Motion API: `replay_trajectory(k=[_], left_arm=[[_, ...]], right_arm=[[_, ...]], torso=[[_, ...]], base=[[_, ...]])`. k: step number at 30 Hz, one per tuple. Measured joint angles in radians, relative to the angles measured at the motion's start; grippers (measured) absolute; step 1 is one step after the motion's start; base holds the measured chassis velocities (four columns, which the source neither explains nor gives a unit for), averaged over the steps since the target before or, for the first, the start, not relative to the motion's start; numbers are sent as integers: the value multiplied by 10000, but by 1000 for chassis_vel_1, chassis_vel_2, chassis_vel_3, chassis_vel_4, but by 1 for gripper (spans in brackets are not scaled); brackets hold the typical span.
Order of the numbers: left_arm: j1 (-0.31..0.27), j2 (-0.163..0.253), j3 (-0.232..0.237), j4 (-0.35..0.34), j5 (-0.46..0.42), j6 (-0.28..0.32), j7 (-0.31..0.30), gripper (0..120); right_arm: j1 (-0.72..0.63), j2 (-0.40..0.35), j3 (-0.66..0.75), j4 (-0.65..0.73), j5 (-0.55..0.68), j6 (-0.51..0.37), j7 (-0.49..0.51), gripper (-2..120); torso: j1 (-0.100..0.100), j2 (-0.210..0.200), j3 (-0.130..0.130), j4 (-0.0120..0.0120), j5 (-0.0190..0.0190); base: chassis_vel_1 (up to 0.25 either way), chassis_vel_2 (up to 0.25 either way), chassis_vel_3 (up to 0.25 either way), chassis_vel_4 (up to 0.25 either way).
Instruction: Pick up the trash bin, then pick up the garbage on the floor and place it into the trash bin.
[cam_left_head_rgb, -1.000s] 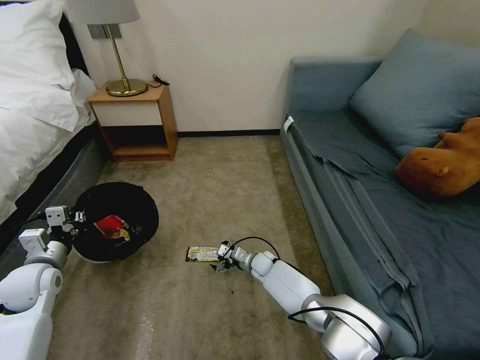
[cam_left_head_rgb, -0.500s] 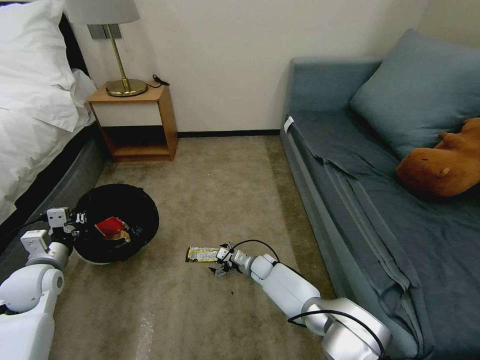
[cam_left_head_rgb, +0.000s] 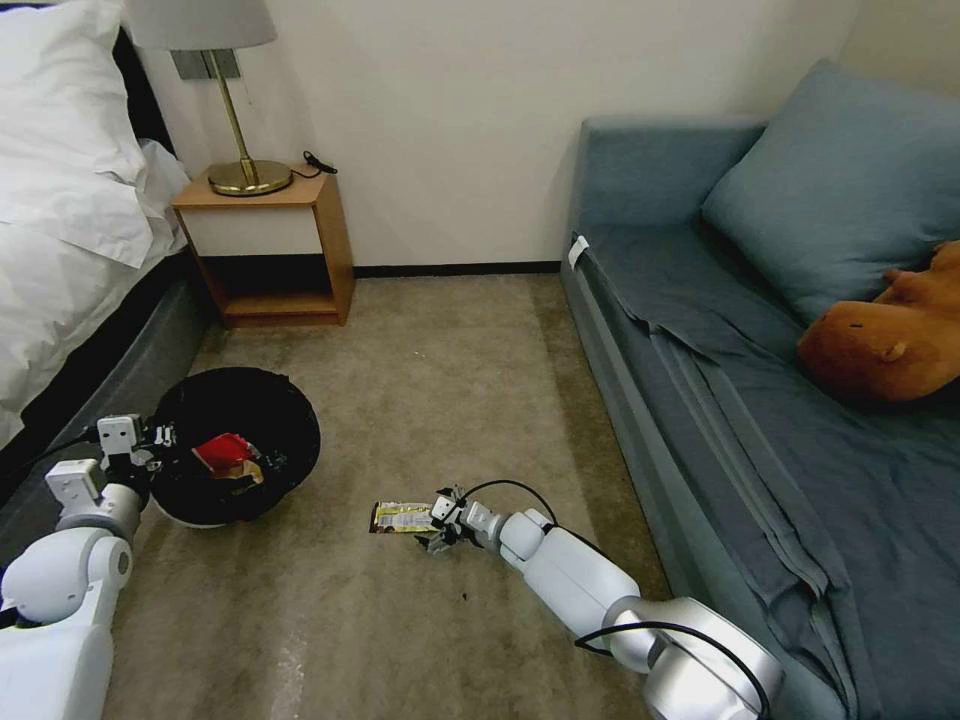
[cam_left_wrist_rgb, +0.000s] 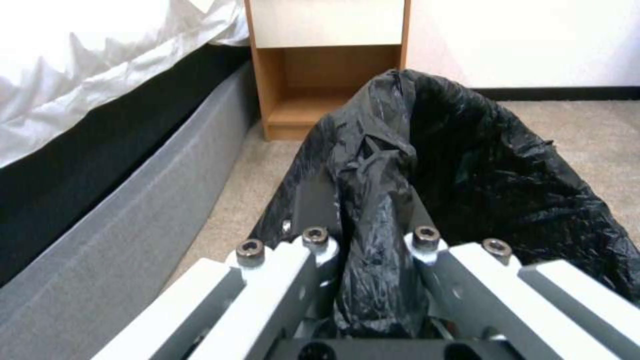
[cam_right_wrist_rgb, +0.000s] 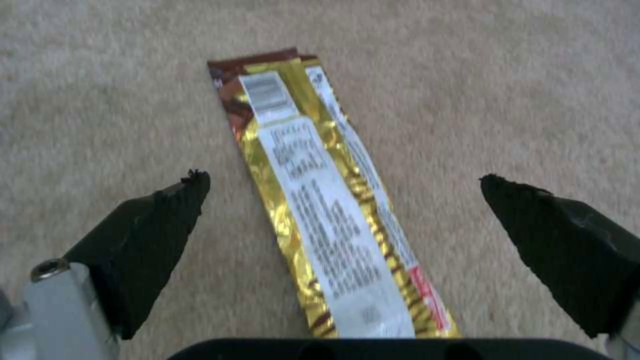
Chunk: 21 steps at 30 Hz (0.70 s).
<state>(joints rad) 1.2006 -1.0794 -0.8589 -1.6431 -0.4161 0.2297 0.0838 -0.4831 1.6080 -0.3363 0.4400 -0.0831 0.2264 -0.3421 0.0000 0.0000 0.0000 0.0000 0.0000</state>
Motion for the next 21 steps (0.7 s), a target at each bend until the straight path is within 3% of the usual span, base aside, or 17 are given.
replay_trajectory(k=[21], left_arm=[[-182, 81, 78, 284, 17, 11, 30, 6]], right_arm=[[-254, -30, -535, 879, 202, 57, -271, 100]], torso=[[0, 1, 0, 0, 0]], base=[[-26, 32, 26, -30]])
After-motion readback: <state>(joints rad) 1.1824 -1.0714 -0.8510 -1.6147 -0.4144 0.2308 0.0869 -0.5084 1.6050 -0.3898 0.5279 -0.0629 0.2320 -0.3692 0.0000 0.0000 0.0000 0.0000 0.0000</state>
